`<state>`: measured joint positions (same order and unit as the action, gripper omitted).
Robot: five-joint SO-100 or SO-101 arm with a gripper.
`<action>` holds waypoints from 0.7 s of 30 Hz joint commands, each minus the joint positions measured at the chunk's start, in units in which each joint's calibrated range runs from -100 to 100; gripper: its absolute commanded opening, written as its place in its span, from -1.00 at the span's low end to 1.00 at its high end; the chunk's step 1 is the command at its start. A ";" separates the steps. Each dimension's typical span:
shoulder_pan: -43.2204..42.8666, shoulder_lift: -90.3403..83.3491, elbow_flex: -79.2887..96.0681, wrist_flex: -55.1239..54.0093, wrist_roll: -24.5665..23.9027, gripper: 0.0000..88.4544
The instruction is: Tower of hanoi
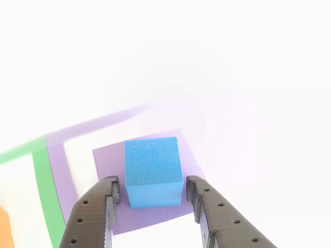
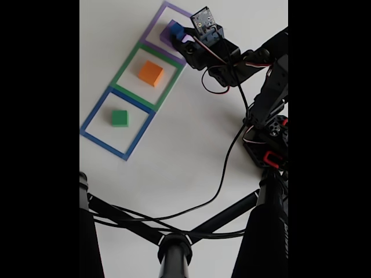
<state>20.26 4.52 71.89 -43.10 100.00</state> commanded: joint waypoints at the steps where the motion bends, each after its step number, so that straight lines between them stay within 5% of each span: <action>1: 0.54 0.05 -1.80 -2.41 0.00 -0.57; 14: -1.18 -12.23 -0.80 5.85 0.00 -0.47; 21: -1.18 -35.89 -5.62 40.02 0.00 -0.59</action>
<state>19.20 -16.25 71.54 -23.43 100.00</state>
